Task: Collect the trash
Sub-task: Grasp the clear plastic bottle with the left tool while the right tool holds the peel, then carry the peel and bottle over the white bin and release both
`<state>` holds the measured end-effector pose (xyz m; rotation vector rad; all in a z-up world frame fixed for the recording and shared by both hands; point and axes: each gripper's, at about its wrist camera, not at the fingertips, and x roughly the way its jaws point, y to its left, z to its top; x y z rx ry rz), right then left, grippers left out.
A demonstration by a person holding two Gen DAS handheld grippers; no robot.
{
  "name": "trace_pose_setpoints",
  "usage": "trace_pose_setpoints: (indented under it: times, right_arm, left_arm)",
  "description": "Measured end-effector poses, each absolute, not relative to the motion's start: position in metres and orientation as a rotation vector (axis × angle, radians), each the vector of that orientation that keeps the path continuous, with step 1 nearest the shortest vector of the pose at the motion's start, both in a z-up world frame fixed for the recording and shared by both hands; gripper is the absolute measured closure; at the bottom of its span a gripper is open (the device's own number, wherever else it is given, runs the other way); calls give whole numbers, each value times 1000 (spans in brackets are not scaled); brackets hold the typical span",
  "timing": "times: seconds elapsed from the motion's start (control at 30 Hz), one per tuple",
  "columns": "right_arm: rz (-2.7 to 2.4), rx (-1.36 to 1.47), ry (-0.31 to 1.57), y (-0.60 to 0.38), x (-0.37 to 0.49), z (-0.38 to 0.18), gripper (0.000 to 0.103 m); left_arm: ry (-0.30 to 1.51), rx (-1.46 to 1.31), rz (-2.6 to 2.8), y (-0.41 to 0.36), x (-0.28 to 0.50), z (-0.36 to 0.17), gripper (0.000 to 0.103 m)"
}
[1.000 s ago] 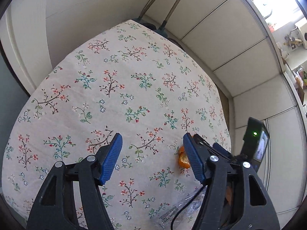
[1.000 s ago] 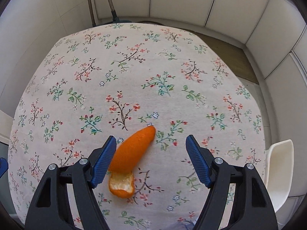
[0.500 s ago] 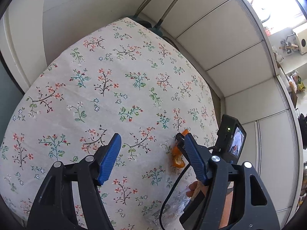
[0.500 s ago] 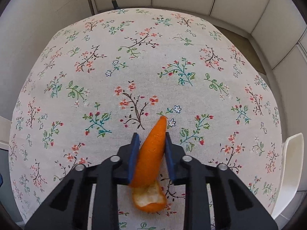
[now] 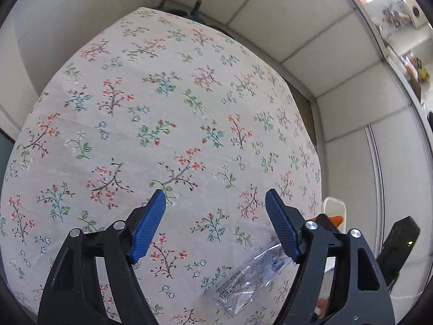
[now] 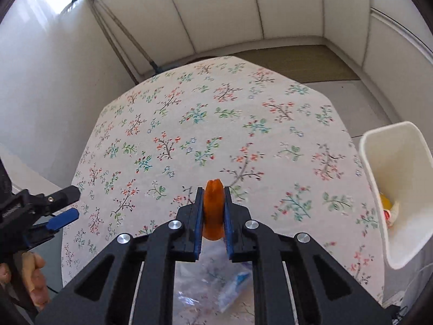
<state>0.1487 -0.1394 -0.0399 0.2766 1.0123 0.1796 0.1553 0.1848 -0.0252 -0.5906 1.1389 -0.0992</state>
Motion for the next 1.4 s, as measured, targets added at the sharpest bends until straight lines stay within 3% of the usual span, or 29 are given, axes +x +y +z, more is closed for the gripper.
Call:
trace_pose_setpoints:
  times: [0.3,0.67,0.7,0.73,0.77,0.83,0.87,1.0,1.4]
  right_arm:
    - [133,358,929,-232,93,-12,90]
    - [157,450,924,-280,64,-17,90]
    - [162,454,923,-280,63,-16,90]
    - [171,459,921,-280,63,-17,90]
    - [176,460,919,-280,62,-17,90]
    - [183,469,919,-282,61,-18,90]
    - [185,473,919,-283,60,-19,90]
    - [185,494,916,-290,60,-22,90]
    - [198,528,867,-303,59,-13,90]
  left_arm:
    - [1342,-268,-436,79,160,-59,19]
    - [1366,341,-523,-18,116,-88,18]
    - [1358,371,-522,-23,112,-89,24]
    - [1367,364,-542,-25,109,-90,40]
    - [1377,349,-559,-27,108,-90,45]
    - [1368,336,-565,-30,105,-86,71]
    - [1367,326,-569,-31,104,-84,79]
    - [1334,272,-531,-26,104,-76,85]
    - [1187,117,-424,-21,107,-39,85]
